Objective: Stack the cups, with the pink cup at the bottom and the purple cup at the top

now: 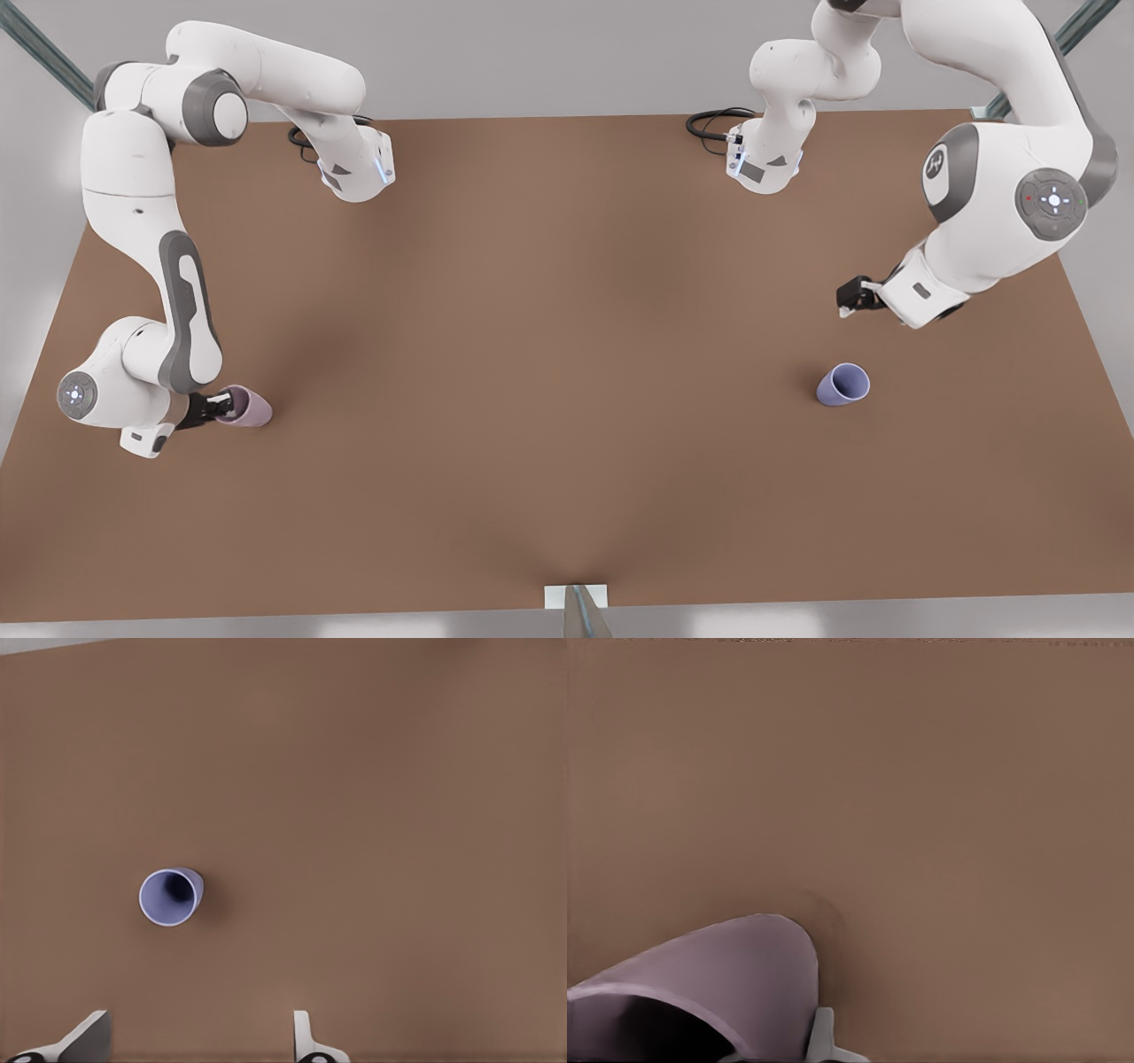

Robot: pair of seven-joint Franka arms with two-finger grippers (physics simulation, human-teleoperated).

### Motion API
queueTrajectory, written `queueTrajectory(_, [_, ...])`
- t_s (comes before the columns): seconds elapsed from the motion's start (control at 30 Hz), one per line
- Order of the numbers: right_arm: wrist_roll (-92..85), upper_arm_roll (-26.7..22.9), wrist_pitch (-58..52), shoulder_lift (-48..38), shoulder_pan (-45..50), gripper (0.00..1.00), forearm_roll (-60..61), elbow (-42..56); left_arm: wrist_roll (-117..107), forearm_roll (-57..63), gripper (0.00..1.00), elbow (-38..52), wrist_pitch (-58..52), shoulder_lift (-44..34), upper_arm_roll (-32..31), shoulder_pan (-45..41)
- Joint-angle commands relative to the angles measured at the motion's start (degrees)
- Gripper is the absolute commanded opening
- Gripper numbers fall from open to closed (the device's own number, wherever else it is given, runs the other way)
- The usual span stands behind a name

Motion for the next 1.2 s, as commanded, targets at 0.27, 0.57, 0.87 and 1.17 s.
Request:
queueTrajectory(0.27, [38.67, 0.29, -14.86, -6.54, 17.72, 0.21, 0.1, 3.06, -0.05, 0.06, 1.0, 0.29, -2.74, -0.32, -0.04, 0.02])
queueTrajectory(0.57, [112.85, 8.11, -21.11, 16.92, 45.15, 0.21, 3.44, 44.1, 0.12, -0.03, 1.0, 0.38, -2.83, -0.32, -0.12, 0.02])
queueTrajectory(0.87, [130.0, 9.44, -3.0, 27.21, 49.9, 0.21, 3.7, 50.88, 4.52, 0.5, 1.0, -11.22, 15.88, 1.87, 3.22, 3.53])
queueTrajectory(1.17, [128.15, 4.25, -0.19, 29.49, 49.98, 0.21, 3.7, 50.7, 4.78, 0.15, 1.0, -26.52, 38.74, 4.6, 3.22, 10.04])
